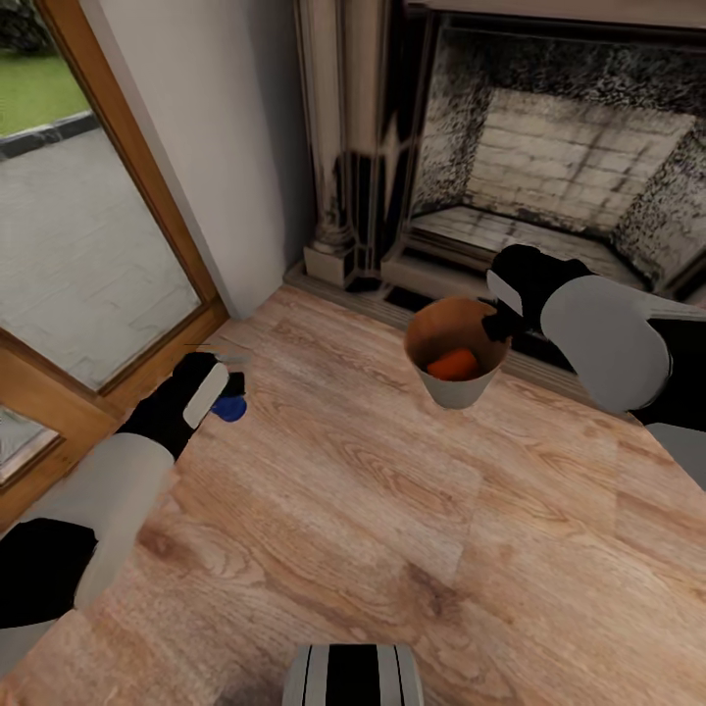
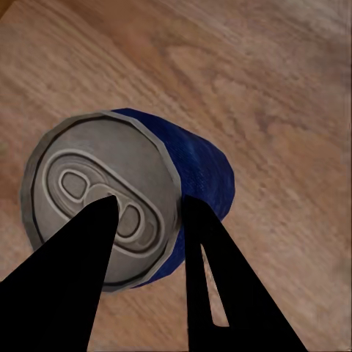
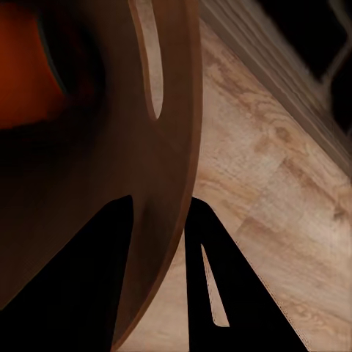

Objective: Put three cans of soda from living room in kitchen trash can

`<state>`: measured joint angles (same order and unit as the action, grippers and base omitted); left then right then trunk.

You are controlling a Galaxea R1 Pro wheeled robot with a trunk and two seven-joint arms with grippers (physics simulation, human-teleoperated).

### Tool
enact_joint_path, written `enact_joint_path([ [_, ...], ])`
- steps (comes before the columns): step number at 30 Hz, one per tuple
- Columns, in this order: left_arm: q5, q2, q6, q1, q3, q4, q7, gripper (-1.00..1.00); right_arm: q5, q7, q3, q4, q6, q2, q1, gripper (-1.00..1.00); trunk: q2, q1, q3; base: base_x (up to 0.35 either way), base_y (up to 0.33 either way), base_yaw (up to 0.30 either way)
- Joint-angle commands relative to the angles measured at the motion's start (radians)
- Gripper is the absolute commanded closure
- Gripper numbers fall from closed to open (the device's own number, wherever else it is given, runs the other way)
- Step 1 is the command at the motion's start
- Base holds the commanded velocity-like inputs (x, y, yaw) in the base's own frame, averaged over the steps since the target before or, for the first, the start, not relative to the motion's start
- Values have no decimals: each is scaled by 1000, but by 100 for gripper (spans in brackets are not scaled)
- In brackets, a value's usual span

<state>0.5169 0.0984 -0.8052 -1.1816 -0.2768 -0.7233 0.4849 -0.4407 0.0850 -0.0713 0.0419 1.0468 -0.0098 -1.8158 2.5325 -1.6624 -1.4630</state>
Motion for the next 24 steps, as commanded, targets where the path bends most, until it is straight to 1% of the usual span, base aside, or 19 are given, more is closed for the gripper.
enact_joint_path([
  [1,3,3,-37,0,1,-74,0,100,-5,-2,2,-1,0,0,9,100,0,0,4,0,0,0],
  [2,3,4,-55,0,2,-111,0,100,-5,-2,0,-1,0,0,15,100,-1,1,8,0,0,0],
  [4,5,6,-109,2,3,-248,0,100,-5,-10,-21,-1,0,3,28,100,-1,2,16,0,0,0],
  [6,6,8,-141,3,3,-327,0,100,-6,-25,-43,0,0,10,32,100,-1,3,23,0,0,0],
  [8,6,8,-164,7,4,-385,1,100,-6,-39,-56,0,0,17,35,100,-2,3,31,0,0,0],
  [9,6,8,-175,22,4,-427,2,100,-7,-59,-63,-1,0,18,45,100,-2,4,35,0,0,0],
  [11,6,8,-180,38,4,-458,4,100,-7,-88,-67,-3,0,16,63,100,-3,5,43,0,0,0],
  [13,5,8,-180,53,4,-481,6,100,-8,-116,-68,-2,-51,14,90,100,-3,6,50,0,0,0],
  [14,5,8,-179,59,4,-492,7,100,-10,-128,-67,-2,-93,13,112,100,-3,6,54,0,0,0],
  [15,5,8,-179,62,4,-497,8,100,-10,-132,-67,-3,-116,13,124,100,-4,7,58,0,0,0],
  [16,5,8,-177,69,3,-505,10,100,-11,-138,-68,-3,-161,12,146,100,-4,7,62,0,0,0],
  [17,5,8,-176,74,3,-508,10,100,-11,-140,-68,-3,-183,12,156,100,-4,8,66,0,0,0],
  [18,5,7,-171,87,3,-512,11,100,-10,-144,-69,-3,-224,12,172,100,-4,8,70,0,0,0],
  [20,5,7,-142,116,3,-518,9,100,-8,-148,-69,-3,-299,8,198,100,-5,9,77,0,0,0],
  [21,5,7,-131,123,2,-519,9,100,-8,-149,-69,-2,-320,7,207,100,-5,9,81,0,0,0],
  [22,5,7,-110,136,2,-524,9,100,-8,-150,-70,-3,-364,5,226,100,-5,10,85,0,0,0],
  [23,4,7,-101,143,1,-528,9,100,-8,-151,-70,-2,-387,3,235,100,-5,10,89,0,0,0],
  [24,2,7,-85,161,0,-540,8,100,-9,-152,-70,-2,-431,1,253,100,-6,11,93,0,0,0],
])
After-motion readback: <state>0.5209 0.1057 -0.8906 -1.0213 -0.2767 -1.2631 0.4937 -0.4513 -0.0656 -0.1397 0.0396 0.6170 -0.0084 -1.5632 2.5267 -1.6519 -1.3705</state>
